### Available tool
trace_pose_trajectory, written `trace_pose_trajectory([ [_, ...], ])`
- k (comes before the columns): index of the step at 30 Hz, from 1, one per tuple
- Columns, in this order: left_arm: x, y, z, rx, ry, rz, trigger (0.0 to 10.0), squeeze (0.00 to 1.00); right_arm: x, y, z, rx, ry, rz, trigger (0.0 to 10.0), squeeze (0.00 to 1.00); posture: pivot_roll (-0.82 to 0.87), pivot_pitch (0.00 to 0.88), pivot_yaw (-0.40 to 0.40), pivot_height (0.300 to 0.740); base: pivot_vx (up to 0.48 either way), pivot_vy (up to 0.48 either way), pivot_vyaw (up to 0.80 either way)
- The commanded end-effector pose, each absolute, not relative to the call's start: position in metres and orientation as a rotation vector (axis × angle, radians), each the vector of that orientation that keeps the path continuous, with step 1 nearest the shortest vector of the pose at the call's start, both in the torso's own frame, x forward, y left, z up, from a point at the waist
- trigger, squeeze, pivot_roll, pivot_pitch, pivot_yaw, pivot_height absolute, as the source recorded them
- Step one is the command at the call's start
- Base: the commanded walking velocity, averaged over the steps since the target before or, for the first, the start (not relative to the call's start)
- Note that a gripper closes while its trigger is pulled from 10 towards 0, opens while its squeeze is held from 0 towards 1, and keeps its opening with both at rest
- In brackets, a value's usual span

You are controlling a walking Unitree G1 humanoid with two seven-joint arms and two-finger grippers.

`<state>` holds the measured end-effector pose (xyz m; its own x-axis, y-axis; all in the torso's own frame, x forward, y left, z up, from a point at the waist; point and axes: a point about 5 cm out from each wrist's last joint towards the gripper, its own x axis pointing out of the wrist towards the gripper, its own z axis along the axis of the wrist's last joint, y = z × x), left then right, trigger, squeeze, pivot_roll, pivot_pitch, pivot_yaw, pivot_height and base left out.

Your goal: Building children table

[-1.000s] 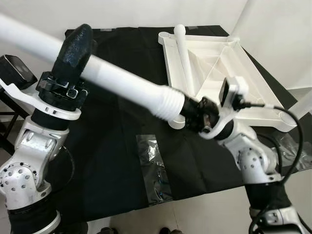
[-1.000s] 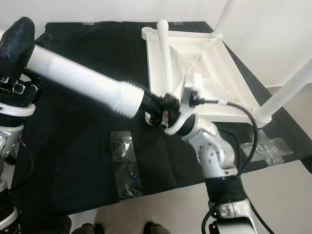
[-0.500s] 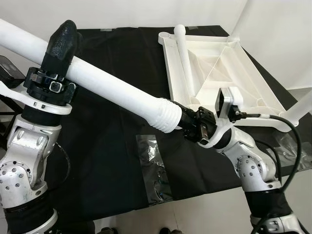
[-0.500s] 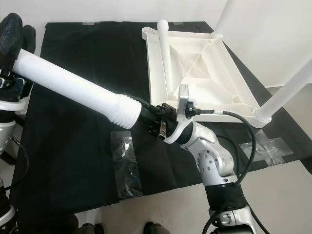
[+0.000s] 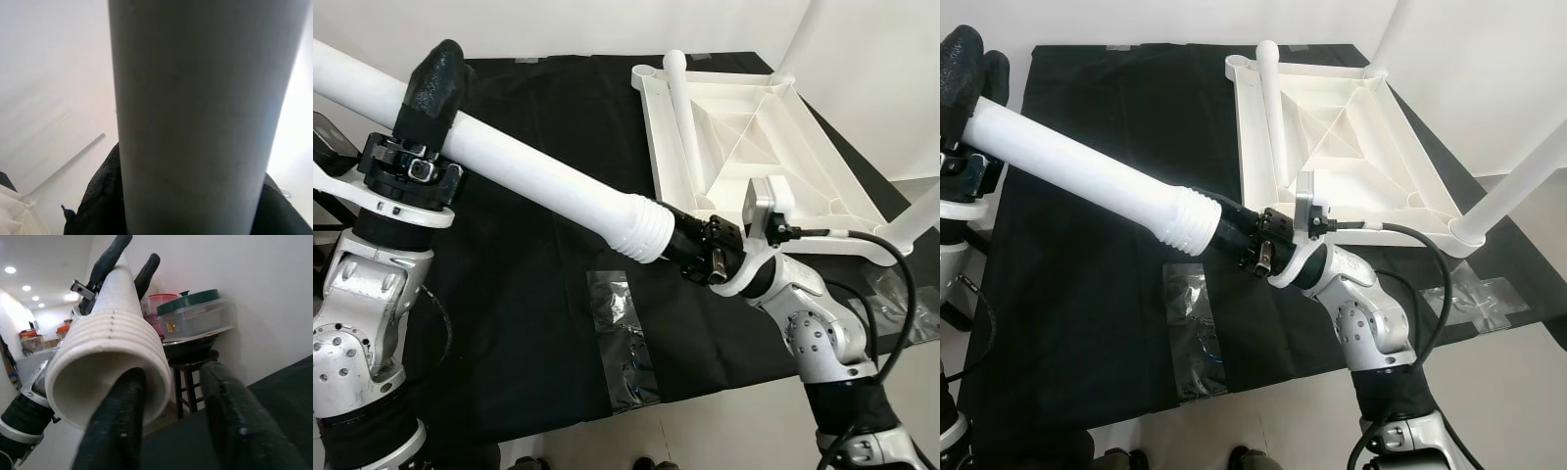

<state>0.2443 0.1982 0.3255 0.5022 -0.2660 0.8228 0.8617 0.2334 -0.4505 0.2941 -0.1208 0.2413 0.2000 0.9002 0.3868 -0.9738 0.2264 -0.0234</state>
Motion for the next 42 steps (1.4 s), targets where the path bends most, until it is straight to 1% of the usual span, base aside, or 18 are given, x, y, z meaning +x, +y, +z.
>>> trace_pose_trajectory([
  [1,0.238,0.202,0.336,-1.075,-0.752,-0.899,0.0,0.00,0.295,-0.127,0.230,0.242,-0.282,1.307,10.0,1.00,0.10,0.179,-0.105,0.740,0.000,0.000,0.00],
  [4,0.238,0.214,0.342,-1.050,-0.787,-0.865,0.0,0.00,0.293,-0.142,0.224,0.194,-0.244,1.293,10.0,1.00,0.10,0.176,-0.104,0.740,0.000,0.000,0.00],
  [7,0.237,0.227,0.355,-0.907,-0.798,-0.837,0.0,0.00,0.286,-0.160,0.217,0.104,-0.179,1.291,10.0,1.00,0.10,0.177,-0.100,0.740,0.000,0.000,0.00],
  [8,0.237,0.227,0.355,-0.907,-0.798,-0.837,0.0,0.00,0.286,-0.160,0.217,0.104,-0.179,1.291,10.0,1.00,0.10,0.177,-0.100,0.740,0.000,0.000,0.00],
  [11,0.241,0.226,0.364,-0.663,-0.748,-0.809,0.0,0.00,0.276,-0.167,0.214,0.024,-0.113,1.352,10.0,1.00,0.09,0.178,-0.094,0.740,0.000,0.000,0.00],
  [13,0.241,0.226,0.364,-0.663,-0.748,-0.809,0.0,0.00,0.276,-0.167,0.214,0.024,-0.113,1.352,10.0,1.00,0.09,0.178,-0.094,0.740,0.000,0.000,0.00],
  [15,0.248,0.215,0.367,-0.401,-0.672,-0.806,0.0,0.00,0.276,-0.164,0.221,-0.031,-0.118,1.382,10.0,1.00,0.09,0.178,-0.094,0.740,0.000,0.000,0.00],
  [18,0.252,0.204,0.364,-0.230,-0.612,-0.835,0.0,0.00,0.278,-0.160,0.228,-0.061,-0.139,1.397,10.0,1.00,0.09,0.178,-0.094,0.740,0.000,0.000,0.00],
  [19,0.255,0.191,0.359,-0.041,-0.555,-0.888,0.0,0.00,0.281,-0.154,0.235,-0.092,-0.164,1.419,10.0,1.00,0.10,0.177,-0.099,0.740,0.000,0.000,0.00],
  [20,0.255,0.191,0.359,-0.041,-0.555,-0.888,0.0,0.00,0.281,-0.154,0.235,-0.092,-0.164,1.419,10.0,1.00,0.10,0.177,-0.099,0.740,0.000,0.000,0.00],
  [22,0.255,0.167,0.347,0.122,-0.473,-1.093,0.0,0.00,0.288,-0.140,0.245,-0.134,-0.194,1.490,10.0,1.00,0.10,0.174,-0.102,0.740,0.000,0.000,0.00],
  [25,0.254,0.160,0.345,0.140,-0.453,-1.178,0.0,0.00,0.290,-0.134,0.248,-0.146,-0.199,1.520,10.0,1.00,0.09,0.173,-0.103,0.740,0.000,0.000,0.00],
  [26,0.252,0.152,0.344,0.158,-0.436,-1.263,0.0,0.00,0.292,-0.126,0.249,-0.157,-0.201,1.567,10.0,0.91,0.09,0.173,-0.104,0.740,0.000,0.000,0.00],
  [27,0.252,0.152,0.344,0.158,-0.436,-1.263,0.0,0.00,0.292,-0.126,0.249,-0.157,-0.201,1.567,10.0,0.91,0.09,0.173,-0.104,0.740,0.000,0.000,0.00],
  [28,0.251,0.144,0.342,0.181,-0.416,-1.346,0.0,0.00,0.292,-0.117,0.249,-0.157,-0.198,1.616,10.0,0.51,0.10,0.170,-0.105,0.740,0.000,0.000,0.00],
  [31,0.250,0.139,0.341,0.198,-0.404,-1.397,0.0,0.00,0.292,-0.112,0.249,-0.155,-0.195,1.648,10.0,0.51,0.10,0.170,-0.105,0.740,0.000,0.000,0.00],
  [32,0.244,0.123,0.344,0.154,-0.374,-1.567,0.0,0.00,0.292,-0.096,0.247,-0.166,-0.178,1.744,10.0,0.00,0.10,0.172,-0.103,0.740,0.000,0.000,0.00],
  [42,0.237,0.094,0.347,0.186,-0.337,-1.879,0.0,0.00,0.291,-0.068,0.243,-0.261,-0.107,1.957,10.0,0.00,0.09,0.178,-0.107,0.740,0.000,0.000,0.00],
])
